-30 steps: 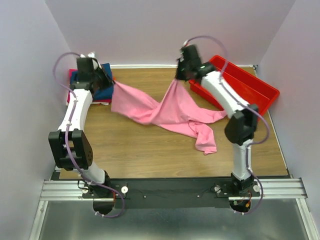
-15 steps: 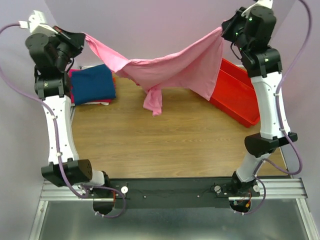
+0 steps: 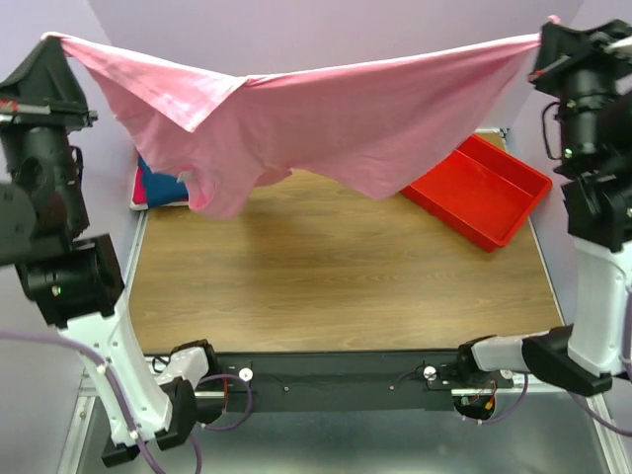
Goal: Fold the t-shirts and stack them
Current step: Flatten the tshirt out
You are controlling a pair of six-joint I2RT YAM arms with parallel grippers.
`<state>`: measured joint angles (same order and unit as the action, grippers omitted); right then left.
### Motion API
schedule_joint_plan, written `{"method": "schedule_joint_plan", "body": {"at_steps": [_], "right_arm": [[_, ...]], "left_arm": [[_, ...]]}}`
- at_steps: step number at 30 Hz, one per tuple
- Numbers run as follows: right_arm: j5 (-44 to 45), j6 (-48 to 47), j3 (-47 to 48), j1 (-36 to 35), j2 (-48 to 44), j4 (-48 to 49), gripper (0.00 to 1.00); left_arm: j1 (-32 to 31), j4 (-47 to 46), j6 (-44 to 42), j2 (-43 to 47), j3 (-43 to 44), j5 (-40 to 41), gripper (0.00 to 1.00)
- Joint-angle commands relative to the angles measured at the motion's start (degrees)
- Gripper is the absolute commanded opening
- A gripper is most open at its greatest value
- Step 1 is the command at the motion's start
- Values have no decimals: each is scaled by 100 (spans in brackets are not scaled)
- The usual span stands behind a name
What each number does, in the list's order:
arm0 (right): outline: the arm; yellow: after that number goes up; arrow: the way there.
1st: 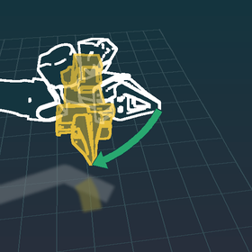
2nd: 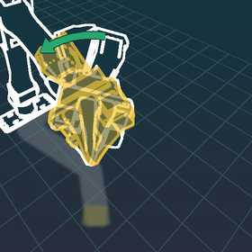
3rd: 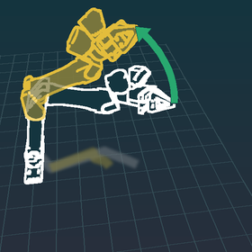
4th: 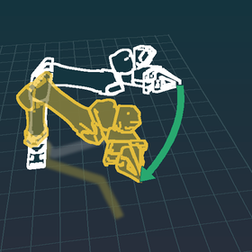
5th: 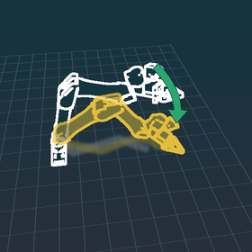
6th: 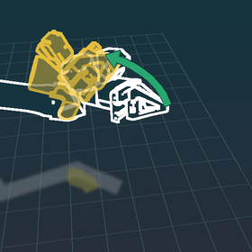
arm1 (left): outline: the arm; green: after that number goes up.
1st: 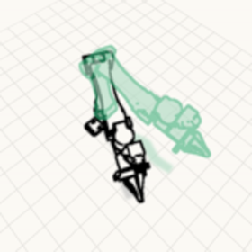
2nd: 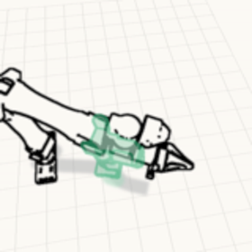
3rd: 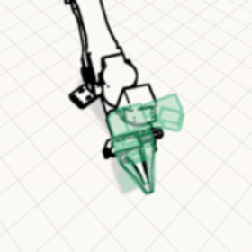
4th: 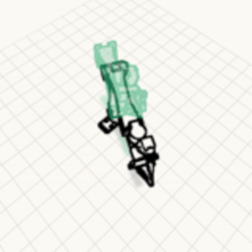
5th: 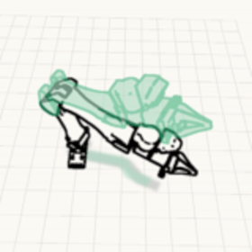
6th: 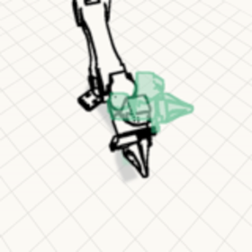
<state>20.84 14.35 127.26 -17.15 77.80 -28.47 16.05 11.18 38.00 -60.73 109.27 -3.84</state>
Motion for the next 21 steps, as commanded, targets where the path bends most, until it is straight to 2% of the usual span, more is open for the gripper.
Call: {"method": "schedule_joint_plan", "body": {"at_steps": [1, 8, 15, 17, 21], "right_arm": [[508, -275, -236, 10, -204, 368, 0], [702, -231, -737, 10, 278, 412, 0], [658, -231, -852, 10, 1228, 474, 0], [632, -222, -835, 10, 1403, 474, 0], [492, -152, -904, 18, 1396, 483, 0]], "left_arm": [[47, -80, -293, 26, 77, 525, 0], [-75, -827, 428, -851, -390, -1056, 0], [-734, -793, -47, -2555, 822, -1268, 0], [-797, -644, -82, -2812, 1190, -1339, 0], [-841, -521, -152, -3015, 1325, -1418, 0]]}}
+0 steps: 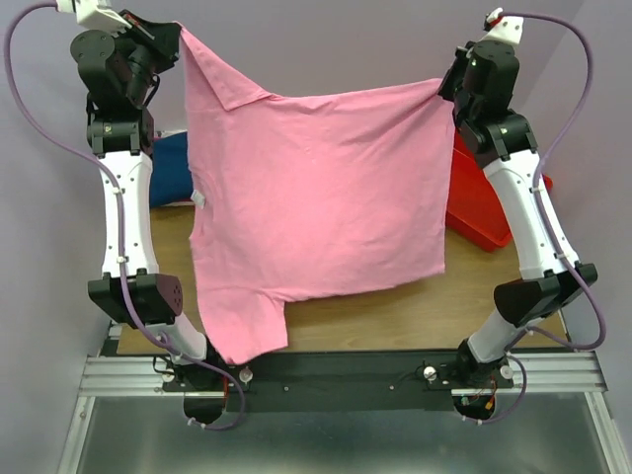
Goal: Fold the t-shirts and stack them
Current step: Flatten the tshirt out
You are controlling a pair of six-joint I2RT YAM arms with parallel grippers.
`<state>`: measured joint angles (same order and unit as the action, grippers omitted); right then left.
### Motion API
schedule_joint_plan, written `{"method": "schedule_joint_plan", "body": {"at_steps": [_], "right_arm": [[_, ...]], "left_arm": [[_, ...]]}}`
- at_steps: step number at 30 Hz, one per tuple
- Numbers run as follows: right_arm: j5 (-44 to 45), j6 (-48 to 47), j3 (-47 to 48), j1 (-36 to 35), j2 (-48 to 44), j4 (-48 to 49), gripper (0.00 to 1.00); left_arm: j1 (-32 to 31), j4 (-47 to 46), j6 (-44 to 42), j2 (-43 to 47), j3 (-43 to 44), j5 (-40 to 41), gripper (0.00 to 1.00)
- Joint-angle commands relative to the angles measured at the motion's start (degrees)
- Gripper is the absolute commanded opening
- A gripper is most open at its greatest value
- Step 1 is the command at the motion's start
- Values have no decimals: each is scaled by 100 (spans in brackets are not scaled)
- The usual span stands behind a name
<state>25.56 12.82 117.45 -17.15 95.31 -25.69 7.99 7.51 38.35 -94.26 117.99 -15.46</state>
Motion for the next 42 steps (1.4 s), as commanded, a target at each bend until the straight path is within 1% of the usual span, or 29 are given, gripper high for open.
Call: {"method": "schedule_joint_plan", "body": {"at_steps": [1, 5, 6, 9, 12, 16, 17, 18, 20, 23, 26, 30, 33, 35, 37, 39, 40, 41, 42], "right_arm": [[10, 19, 50, 10, -398, 196, 0], [-200, 89, -160, 18, -715, 205, 0], [-253, 133, -230, 10, -820, 205, 0], [-455, 212, -598, 1, -1312, 205, 0], [-666, 317, -1090, 1, -1883, 205, 0], [-1009, 379, -1549, 1, -2639, 170, 0], [-1027, 397, -1593, 1, -2910, 135, 0], [-1044, 423, -1628, 1, -3026, 48, 0], [-1036, 449, -1567, 1, -3219, -102, 0], [-1027, 450, -1252, 1, -3440, -462, 0], [-1071, 458, -795, 1, -3449, -822, 0], [-1088, 485, -513, 1, -3361, -1069, 0], [-887, 581, -635, 1, -3282, -1061, 0], [-554, 721, -889, 1, -3203, -1061, 0], [-176, 827, -1319, 10, -2984, -1043, 0], [18, 906, -1680, 10, -2808, -1034, 0], [141, 959, -2055, 1, -2720, -973, 0], [177, 985, -2251, 1, -2597, -912, 0], [195, 1029, -2427, 10, -2370, -746, 0]], "left_arm": [[-34, -144, -248, 373, 418, -247, 0], [-26, -22, -459, 706, 225, -150, 0], [-17, -4, -486, 907, 172, -72, 0], [-8, 84, -600, 1312, -152, 174, 0], [10, 146, -749, 2154, -530, 578, 0], [19, 225, -1223, 2973, -848, 1053, 0], [19, 338, -1294, 3105, -866, 1246, 0], [27, 391, -1364, 3359, -866, 1326, 0], [27, 514, -1610, 3563, -848, 1458, 0], [19, 752, -1962, 3818, -593, 1774, 0], [27, 884, -2251, 3897, -199, 1889, 0], [19, 849, -2323, 3819, -5, 1811, 0], [19, 630, -2201, 3722, -206, 1574, 0], [19, 455, -1981, 3555, -425, 1249, 0], [19, 331, -1726, 3205, -1021, 810, 0], [19, 234, -1542, 2854, -1287, 178, 0], [1, 190, -1471, 2399, -1392, -34, 0], [-190, 94, -1471, 2160, -1489, -131, 0], [-314, 32, -1575, 1679, -1664, -124, 0]]}}
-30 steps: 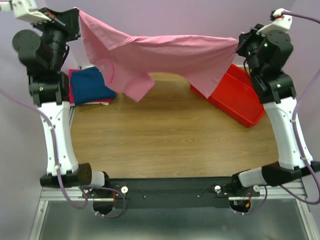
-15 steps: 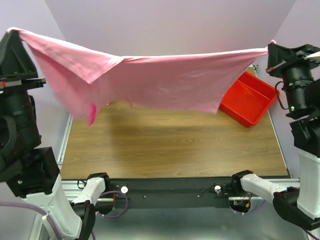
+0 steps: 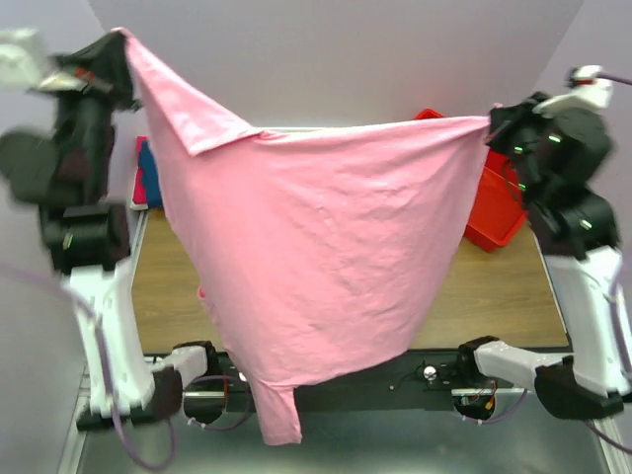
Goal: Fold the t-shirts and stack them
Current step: Flatten the tshirt out
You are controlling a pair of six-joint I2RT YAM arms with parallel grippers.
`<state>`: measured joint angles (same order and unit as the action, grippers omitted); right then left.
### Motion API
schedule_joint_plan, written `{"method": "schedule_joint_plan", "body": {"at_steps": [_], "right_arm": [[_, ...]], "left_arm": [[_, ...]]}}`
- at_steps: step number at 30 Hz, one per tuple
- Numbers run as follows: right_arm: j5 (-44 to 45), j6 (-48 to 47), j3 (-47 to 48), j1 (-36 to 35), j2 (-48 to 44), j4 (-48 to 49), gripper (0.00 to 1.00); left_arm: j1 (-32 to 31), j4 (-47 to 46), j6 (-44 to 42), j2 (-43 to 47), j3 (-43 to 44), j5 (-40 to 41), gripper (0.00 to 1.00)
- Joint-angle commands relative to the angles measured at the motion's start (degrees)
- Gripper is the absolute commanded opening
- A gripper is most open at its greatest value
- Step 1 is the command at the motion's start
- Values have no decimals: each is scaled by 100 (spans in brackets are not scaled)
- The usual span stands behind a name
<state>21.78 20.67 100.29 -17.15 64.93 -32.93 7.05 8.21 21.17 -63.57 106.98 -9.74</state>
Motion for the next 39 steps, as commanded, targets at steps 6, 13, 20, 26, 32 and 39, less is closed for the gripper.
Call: {"method": "schedule_joint_plan", "body": {"at_steps": [6, 13, 20, 26, 32, 39], "right_arm": [[731, 280, -1802, 88, 1837, 927, 0], [618, 105, -1162, 405, 3376, 1139, 20], [-120, -519, -800, 405, 3396, 1148, 78], [-901, -555, -1423, 317, 2763, 1148, 79], [-1974, -169, -2214, -86, 2437, 1148, 79], [-2319, 684, -3340, -307, 2472, 1157, 79]], "left_arm": [[-599, -171, -367, -3668, -275, -854, 0], [-687, 462, -605, -5385, 1026, -1223, 58], [-907, 568, -719, -4209, -421, -1153, 62], [-968, 1524, -623, -3189, -2362, -1100, 61], [-986, 1842, -649, -2643, -3735, -1381, 61], [-986, 2089, -904, -2950, -4562, -1602, 61]]}}
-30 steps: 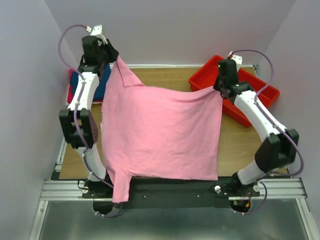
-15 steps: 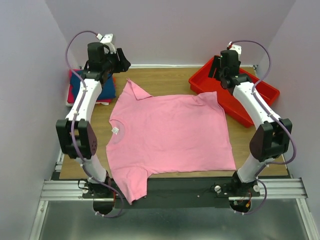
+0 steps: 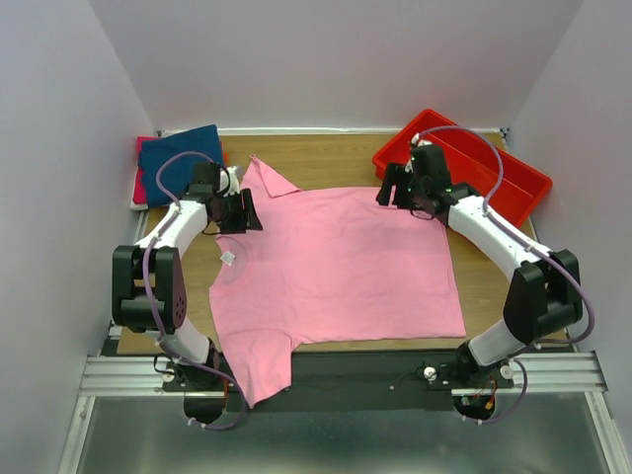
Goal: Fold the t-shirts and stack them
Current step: Flatten the tshirt out, then fold the tshirt
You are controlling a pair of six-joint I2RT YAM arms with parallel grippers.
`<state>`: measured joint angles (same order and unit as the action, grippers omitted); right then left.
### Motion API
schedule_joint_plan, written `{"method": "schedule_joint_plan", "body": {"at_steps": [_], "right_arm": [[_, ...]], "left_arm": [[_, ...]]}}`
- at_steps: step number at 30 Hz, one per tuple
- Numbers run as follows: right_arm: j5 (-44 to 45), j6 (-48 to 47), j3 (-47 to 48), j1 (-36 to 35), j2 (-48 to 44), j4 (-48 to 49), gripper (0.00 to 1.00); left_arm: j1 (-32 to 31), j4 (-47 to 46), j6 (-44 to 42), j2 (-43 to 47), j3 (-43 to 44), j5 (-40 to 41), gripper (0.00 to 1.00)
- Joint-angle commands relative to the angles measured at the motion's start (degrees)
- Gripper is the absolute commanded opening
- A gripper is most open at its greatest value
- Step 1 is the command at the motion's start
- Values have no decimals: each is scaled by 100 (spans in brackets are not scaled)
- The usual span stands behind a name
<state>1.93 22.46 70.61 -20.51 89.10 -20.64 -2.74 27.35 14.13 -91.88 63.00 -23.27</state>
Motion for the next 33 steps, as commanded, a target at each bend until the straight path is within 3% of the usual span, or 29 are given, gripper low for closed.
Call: {"method": "schedule_joint_plan", "body": {"at_steps": [1, 13, 20, 24, 33], "right_arm": [[-273, 583, -459, 30, 55, -80, 79], [-299, 857, -1119, 38, 854, -63, 80], [-44, 734, -892, 38, 1478, -45, 80], [79, 734, -531, 39, 1987, -54, 81], [387, 611, 584, 346, 2726, -185, 81]], "left_arm": [[-7, 139, -191, -111, -209, -231, 61], [-7, 306, -411, -1112, -297, 15, 61], [-7, 209, -411, -1666, 150, 200, 60], [2, 227, -350, -2070, 642, 375, 61], [-7, 349, -358, -3099, 2601, 183, 60]]}}
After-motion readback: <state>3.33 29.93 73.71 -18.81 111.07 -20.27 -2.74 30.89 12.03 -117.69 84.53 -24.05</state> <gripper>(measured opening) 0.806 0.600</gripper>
